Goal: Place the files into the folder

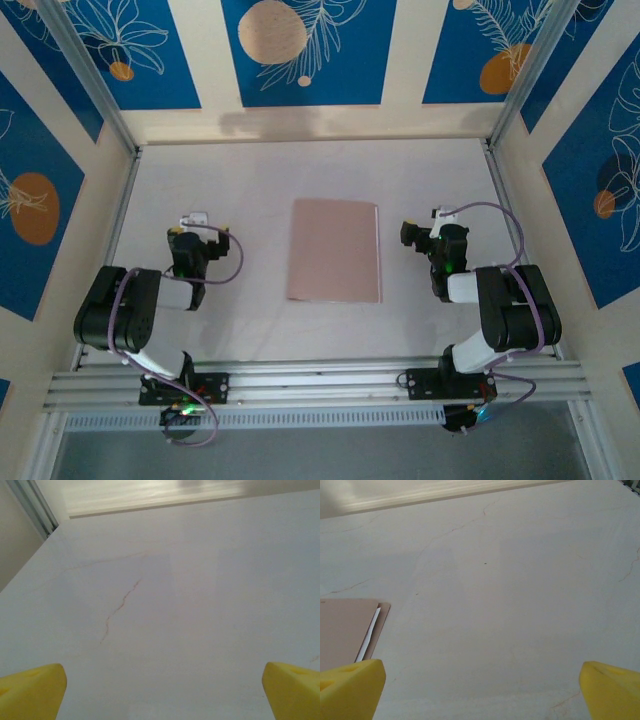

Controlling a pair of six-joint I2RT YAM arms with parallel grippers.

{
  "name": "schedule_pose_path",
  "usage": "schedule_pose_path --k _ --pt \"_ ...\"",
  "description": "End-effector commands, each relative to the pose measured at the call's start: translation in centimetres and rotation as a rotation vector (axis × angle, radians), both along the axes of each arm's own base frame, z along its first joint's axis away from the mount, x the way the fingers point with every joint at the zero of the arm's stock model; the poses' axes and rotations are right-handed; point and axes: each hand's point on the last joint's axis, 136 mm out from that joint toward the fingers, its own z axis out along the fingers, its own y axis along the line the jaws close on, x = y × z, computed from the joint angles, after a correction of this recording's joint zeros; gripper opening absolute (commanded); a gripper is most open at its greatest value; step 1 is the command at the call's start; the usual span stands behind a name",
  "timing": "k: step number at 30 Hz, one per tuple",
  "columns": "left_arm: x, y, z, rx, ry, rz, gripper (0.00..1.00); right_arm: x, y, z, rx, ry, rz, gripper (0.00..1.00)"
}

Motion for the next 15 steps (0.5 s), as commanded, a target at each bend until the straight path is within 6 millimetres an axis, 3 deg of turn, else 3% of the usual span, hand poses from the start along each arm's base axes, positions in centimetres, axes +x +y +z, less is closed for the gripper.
schedule_pose_path --k 1,15 --pt "0.30 -0.03 0.39 -0.025 -0.012 -0.009 1.00 0.65 -0.26 1.02 -0.026 -0.032 -0.012 0.99" --pt "0.32 -0.01 0.42 -0.024 -0.014 -0.009 1.00 0.64 -0.24 1.03 -0.025 -0.033 -0.012 0.99"
